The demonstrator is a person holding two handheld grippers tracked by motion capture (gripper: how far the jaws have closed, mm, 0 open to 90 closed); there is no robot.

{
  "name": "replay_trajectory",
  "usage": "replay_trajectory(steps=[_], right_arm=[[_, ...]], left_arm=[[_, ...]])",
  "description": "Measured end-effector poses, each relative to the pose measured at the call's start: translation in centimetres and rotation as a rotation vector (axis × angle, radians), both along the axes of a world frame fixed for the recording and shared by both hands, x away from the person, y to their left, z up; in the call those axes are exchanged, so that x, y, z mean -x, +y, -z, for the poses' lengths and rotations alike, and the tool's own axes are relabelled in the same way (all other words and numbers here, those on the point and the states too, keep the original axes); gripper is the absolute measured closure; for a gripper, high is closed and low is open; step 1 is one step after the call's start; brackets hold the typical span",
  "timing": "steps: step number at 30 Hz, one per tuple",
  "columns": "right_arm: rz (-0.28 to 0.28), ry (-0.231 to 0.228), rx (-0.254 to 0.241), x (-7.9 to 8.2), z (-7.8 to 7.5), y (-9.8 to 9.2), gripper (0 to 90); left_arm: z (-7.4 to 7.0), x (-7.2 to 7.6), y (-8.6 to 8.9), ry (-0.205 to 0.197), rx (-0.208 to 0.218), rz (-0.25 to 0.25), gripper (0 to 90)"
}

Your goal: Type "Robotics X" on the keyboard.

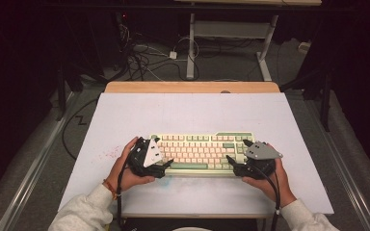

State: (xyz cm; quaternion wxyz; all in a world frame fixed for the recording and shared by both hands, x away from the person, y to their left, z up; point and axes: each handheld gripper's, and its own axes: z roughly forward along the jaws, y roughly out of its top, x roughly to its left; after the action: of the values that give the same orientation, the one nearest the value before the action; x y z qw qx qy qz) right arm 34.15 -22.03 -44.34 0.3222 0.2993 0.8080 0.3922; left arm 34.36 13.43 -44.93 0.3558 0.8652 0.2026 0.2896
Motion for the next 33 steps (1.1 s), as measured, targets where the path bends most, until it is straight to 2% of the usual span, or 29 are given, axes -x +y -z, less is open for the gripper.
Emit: replay_trajectory(steps=[3,5,17,24,33], right_arm=[[0.004,-0.003,0.009,0.1,-0.1,0.0,22.0],[0.006,-0.01,0.009,0.2,-0.1,0.0,22.3],[0.008,-0.016,0.017,0.9,-0.3,-0.5,23.1],[0.006,-0.023,0.028,1.3,-0.4,-0.6,23.5],[0.0,-0.021,0.034,1.5,-0.4,-0.5,24.2]], left_arm=[[-0.2,0.1,0.5,-0.006,0.006,-0.003,17.2],[-0.3,0.3,0.9,-0.028,-0.004,-0.016,17.2],[-0.4,0.7,2.9,-0.032,0.028,-0.06,17.2],[-0.1,1.2,3.5,-0.031,0.012,-0.068,17.2],[0.1,1.7,4.4,-0.024,0.017,-0.083,17.4]])
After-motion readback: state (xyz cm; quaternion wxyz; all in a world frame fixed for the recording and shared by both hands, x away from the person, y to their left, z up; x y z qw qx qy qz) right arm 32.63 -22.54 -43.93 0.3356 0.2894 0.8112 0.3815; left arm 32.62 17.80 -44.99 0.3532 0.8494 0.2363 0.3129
